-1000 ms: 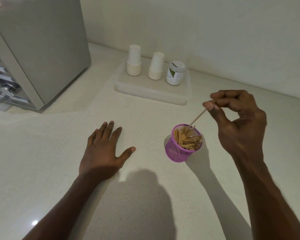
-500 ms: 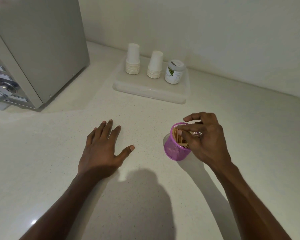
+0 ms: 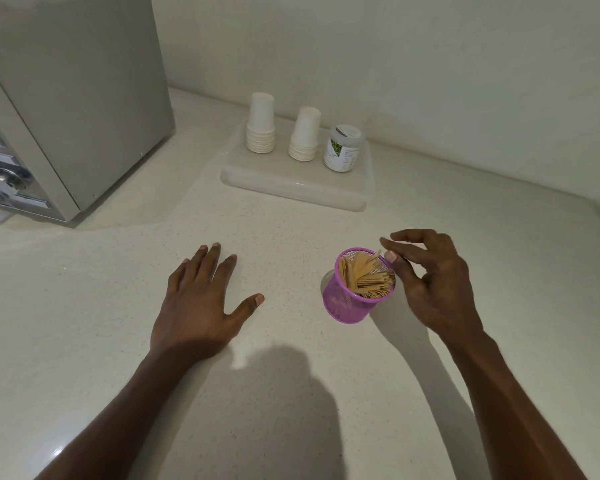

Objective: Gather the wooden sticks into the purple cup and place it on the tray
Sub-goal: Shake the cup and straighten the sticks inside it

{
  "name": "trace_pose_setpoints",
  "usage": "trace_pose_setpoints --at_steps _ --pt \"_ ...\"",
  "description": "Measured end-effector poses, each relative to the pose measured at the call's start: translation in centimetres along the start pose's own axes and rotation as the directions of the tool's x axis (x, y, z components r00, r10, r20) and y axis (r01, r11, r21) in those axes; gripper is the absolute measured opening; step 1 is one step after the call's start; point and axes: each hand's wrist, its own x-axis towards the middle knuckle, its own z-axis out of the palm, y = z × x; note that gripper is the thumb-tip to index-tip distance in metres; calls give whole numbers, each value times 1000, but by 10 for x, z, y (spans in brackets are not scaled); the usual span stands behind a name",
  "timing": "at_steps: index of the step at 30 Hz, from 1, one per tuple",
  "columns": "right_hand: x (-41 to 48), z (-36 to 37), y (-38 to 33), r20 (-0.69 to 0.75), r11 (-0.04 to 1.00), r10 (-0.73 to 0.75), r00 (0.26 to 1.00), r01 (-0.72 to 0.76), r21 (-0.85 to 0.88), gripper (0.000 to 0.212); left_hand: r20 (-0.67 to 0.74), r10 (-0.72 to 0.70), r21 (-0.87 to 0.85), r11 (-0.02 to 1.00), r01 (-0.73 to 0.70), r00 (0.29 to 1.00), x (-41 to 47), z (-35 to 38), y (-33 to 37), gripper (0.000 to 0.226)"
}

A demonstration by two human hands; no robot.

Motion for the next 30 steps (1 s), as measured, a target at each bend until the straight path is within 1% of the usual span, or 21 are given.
trace_pose_setpoints --at_steps 3,6,10,12,15,19,21,23,26,28,30 --pt "-4 6 3 27 996 -60 998 61 -59 22 7 -2 2 1000 2 1000 0 -1 0 94" --pt "-6 9 4 30 996 -50 998 52 -70 25 9 -2 0 1000 2 1000 0 -1 0 94" --pt "-3 6 3 1 1000 -13 1000 13 4 37 18 -3 3 1000 3 1000 0 -1 0 95" --pt "-3 5 2 11 999 -38 999 38 13 35 19 -4 2 1000 4 1000 0 -2 0 96" --pt "-5 7 2 20 996 -75 997 76 -36 26 19 -3 0 1000 3 1000 0 -3 1 96" --pt "-7 6 4 -78 992 -82 994 74 -104 18 24 -2 0 1000 2 1000 0 -4 1 96" --pt "-11 4 6 -153 993 -72 986 57 -102 15 26 -3 6 1000 3 1000 -1 -4 2 97" --pt "-16 3 5 -193 996 -70 979 57 -68 12 20 -7 4 1000 7 1000 0 -4 2 96" --pt "-19 2 5 -225 998 -70 972 69 -13 13 16 -6 0 1000 6 1000 0 -3 1 95" --pt "-15 0 6 -237 998 -56 970 63 21 19 16 -3 -4 1000 3 1000 0 -3 1 95" --pt "-14 0 5 -177 997 -59 982 66 32 22 15 -1 -8 1000 1 1000 0 -2 1 94"
